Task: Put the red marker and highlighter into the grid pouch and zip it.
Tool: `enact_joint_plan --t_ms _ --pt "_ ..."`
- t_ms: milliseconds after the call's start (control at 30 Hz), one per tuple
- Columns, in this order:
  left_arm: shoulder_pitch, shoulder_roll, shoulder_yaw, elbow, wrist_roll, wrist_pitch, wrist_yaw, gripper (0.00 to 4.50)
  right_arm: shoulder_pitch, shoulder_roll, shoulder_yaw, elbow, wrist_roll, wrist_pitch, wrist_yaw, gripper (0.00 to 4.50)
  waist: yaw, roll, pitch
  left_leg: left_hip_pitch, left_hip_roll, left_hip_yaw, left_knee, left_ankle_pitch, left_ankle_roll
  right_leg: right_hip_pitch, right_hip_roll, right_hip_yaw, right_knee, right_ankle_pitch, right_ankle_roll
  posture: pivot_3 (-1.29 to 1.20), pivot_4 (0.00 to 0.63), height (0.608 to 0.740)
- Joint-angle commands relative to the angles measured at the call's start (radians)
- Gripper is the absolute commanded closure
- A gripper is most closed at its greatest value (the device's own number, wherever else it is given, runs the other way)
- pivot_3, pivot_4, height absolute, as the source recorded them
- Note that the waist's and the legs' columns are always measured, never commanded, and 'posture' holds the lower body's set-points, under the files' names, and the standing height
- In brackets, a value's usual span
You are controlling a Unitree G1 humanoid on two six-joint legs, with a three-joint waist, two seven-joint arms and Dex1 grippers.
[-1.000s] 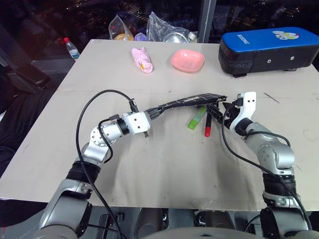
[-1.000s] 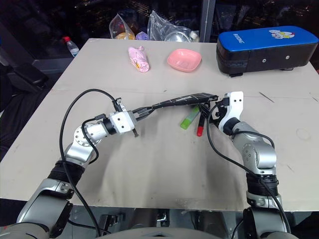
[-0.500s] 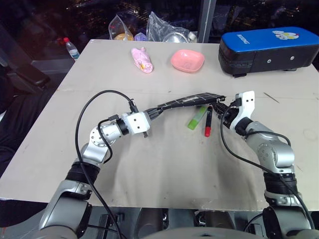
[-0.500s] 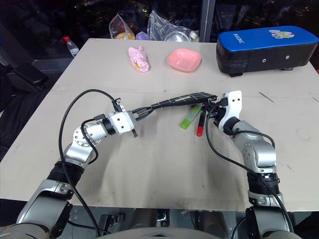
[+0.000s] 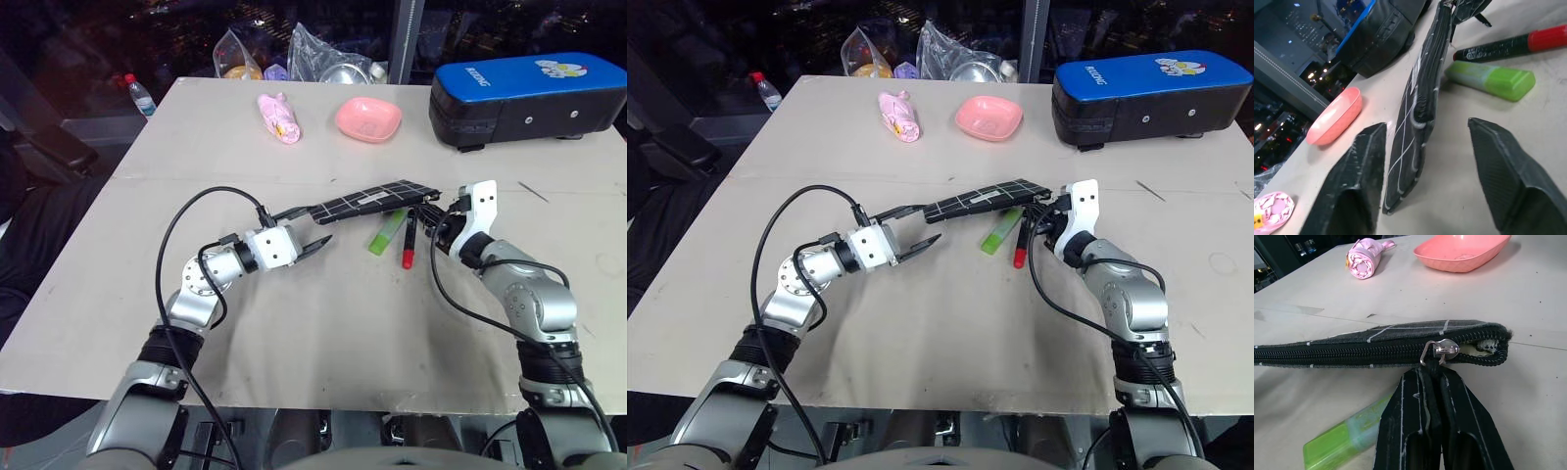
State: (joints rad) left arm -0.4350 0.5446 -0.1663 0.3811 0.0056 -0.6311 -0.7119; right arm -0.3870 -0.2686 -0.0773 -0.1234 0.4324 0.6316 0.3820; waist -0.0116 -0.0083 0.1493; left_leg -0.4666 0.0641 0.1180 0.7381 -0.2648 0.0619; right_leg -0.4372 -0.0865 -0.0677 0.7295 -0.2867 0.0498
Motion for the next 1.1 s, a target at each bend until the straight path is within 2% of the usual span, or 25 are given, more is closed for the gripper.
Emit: enact_joint_plan --t_ms 33,400,700,733,800,867,900,1100 --pt "-0.029 -0.020 0.009 0.030 0.009 -0.047 0.015 1.77 -0.005 -0.004 -0.001 -0.049 0.008 0.001 0.005 4.50 0.001 0.000 0.000 0.000 0.000 0.000 0.000 0.000 0.000 0.000 0.000 0.000 0.000 0.000 0.000 0.00 0.150 0.688" --pt "-0.153 -0.118 0.003 0.207 0.035 -0.118 0.033 1.77 0.005 0.002 0.000 -0.068 0.008 0.013 0.000 4.50 0.000 0.000 0.000 0.000 -0.001 0.000 0.000 0.000 0.000 0.000 0.000 0.000 0.000 0.000 0.000 0.00 0.150 0.688" --pt "-0.195 -0.140 -0.005 0.288 0.033 -0.164 -0.004 1.77 0.023 0.004 0.001 -0.087 0.007 0.015 -0.006 4.50 0.000 0.000 0.000 0.000 0.000 0.000 -0.001 0.000 0.000 0.000 0.000 0.000 -0.001 0.000 0.000 0.00 0.150 0.688" --pt "-0.200 -0.142 -0.006 0.300 0.033 -0.171 -0.008 2.29 0.023 0.004 0.003 -0.087 0.006 0.015 -0.006 4.50 0.000 0.000 0.000 0.000 0.000 0.000 -0.001 0.000 0.000 0.000 0.000 0.000 -0.001 0.000 0.000 0.00 0.150 0.688" --pt "-0.206 -0.145 -0.006 0.315 0.033 -0.182 -0.015 2.97 0.024 0.004 0.006 -0.087 0.005 0.014 -0.005 4.50 0.000 0.000 0.000 0.000 -0.001 0.000 -0.001 0.000 0.000 0.000 0.000 0.000 -0.001 0.000 0.000 0.00 0.150 0.688" --pt "-0.210 -0.149 -0.006 0.327 0.032 -0.190 -0.020 4.09 0.024 0.002 0.010 -0.087 0.003 0.014 -0.003 4.50 0.000 0.000 0.000 0.000 -0.001 0.000 -0.001 0.000 0.000 0.000 0.000 0.000 -0.001 0.000 0.000 0.00 0.150 0.688" --pt "-0.212 -0.151 -0.006 0.330 0.034 -0.193 -0.020 4.45 0.025 0.001 0.011 -0.089 0.003 0.014 -0.002 4.50 0.000 0.000 0.000 0.000 0.000 0.000 -0.001 0.000 0.000 0.000 0.000 0.000 -0.001 0.000 0.000 0.00 0.150 0.688" --pt "-0.213 -0.157 -0.010 0.328 0.064 -0.205 0.000 4.45 0.024 -0.044 0.061 -0.105 -0.036 0.002 0.029 4.50 0.000 0.000 0.000 0.000 0.000 0.000 -0.001 0.000 0.000 0.000 0.000 0.000 -0.001 0.000 0.000 0.00 0.150 0.688"
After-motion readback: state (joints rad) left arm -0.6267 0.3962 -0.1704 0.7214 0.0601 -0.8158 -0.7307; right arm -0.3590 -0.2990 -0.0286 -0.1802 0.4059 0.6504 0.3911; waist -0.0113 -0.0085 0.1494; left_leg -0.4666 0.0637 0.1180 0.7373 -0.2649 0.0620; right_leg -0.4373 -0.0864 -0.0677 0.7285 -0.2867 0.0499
